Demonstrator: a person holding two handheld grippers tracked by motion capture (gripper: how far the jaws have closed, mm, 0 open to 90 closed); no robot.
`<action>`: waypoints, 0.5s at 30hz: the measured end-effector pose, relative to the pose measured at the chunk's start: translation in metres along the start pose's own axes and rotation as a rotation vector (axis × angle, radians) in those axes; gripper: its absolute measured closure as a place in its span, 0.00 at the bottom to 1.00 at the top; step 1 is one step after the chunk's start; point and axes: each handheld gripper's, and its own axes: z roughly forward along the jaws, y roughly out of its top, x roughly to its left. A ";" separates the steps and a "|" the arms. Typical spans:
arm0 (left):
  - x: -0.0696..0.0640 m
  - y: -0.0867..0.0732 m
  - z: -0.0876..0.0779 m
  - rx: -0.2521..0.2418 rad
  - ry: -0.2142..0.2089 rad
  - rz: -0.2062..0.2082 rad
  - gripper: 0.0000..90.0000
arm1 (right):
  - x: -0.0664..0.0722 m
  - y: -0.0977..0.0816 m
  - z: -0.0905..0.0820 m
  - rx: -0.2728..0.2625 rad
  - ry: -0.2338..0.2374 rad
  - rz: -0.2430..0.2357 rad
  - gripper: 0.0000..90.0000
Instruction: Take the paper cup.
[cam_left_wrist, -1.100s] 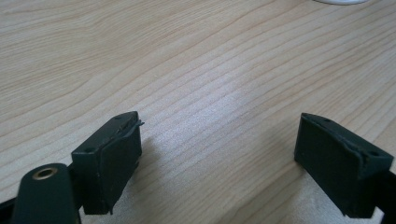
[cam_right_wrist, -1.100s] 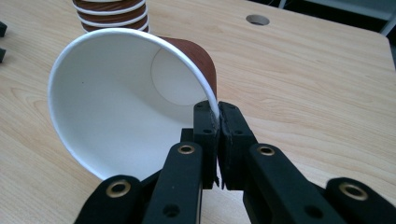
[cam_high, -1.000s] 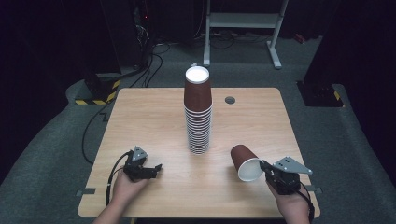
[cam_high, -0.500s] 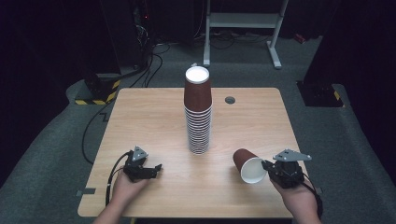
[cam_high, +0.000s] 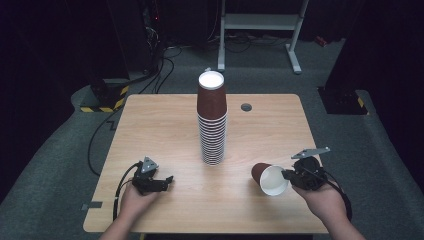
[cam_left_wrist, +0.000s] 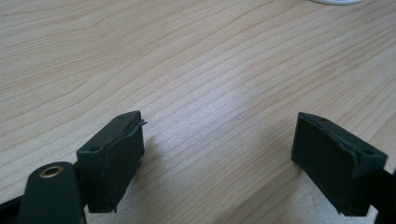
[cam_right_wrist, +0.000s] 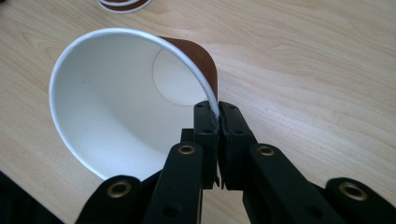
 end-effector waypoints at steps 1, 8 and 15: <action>0.000 0.000 0.000 0.000 -0.001 0.000 0.19 | -0.001 0.002 0.000 0.023 -0.001 -0.003 0.96; 0.000 0.000 0.000 -0.002 -0.004 0.002 0.19 | -0.002 0.014 0.001 0.130 0.012 -0.003 0.96; 0.000 0.000 0.000 -0.001 -0.006 0.005 0.19 | -0.005 0.027 0.002 0.206 0.060 0.028 0.96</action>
